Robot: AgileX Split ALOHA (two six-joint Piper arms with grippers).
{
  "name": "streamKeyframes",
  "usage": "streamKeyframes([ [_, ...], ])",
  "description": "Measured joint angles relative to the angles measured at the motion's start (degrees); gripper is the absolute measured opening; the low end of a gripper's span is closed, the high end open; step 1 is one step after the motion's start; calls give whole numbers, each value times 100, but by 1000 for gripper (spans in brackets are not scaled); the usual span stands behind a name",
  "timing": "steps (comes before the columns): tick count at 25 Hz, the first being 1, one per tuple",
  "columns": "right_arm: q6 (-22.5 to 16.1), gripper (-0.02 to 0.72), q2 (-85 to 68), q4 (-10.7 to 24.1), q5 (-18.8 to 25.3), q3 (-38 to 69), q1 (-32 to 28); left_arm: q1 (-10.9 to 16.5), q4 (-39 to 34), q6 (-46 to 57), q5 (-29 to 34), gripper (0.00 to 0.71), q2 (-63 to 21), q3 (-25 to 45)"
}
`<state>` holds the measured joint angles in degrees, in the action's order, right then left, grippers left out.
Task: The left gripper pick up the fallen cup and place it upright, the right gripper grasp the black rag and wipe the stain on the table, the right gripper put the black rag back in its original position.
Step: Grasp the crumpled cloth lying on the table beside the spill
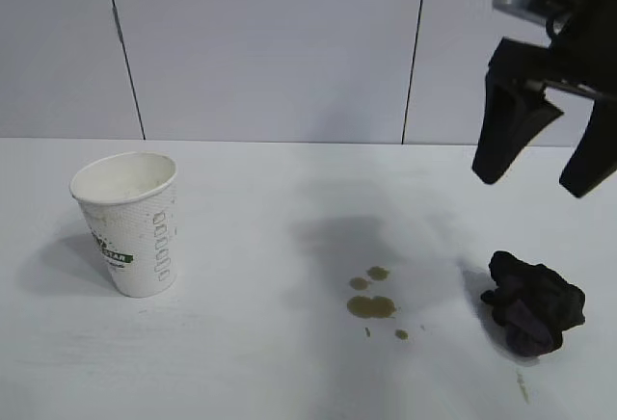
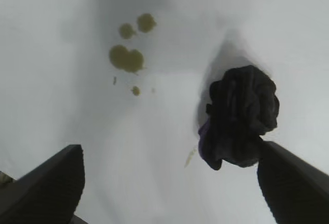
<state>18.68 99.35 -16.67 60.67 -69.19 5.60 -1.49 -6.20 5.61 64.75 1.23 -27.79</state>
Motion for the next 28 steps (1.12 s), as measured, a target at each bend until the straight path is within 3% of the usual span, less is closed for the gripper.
streamKeyframes([
  [6,-126,633,571,286,-212,323,0,0,0,0,-1,664,0,0],
  [15,-145,594,620,382,-1659,1233,0,0,0,0,-1,664,0,0],
  [17,-145,535,620,386,-1908,1350,0,0,0,0,-1,664,0,0],
  [21,-156,175,620,386,-2276,1454,0,0,0,0,-1,664,0,0],
  [22,-156,113,620,367,-2322,1454,0,0,0,0,-1,664,0,0],
  [23,-168,85,609,349,-2366,1454,0,0,0,0,-1,664,0,0],
  [28,-167,83,226,26,-2473,1359,62,0,0,0,-1,664,0,0],
])
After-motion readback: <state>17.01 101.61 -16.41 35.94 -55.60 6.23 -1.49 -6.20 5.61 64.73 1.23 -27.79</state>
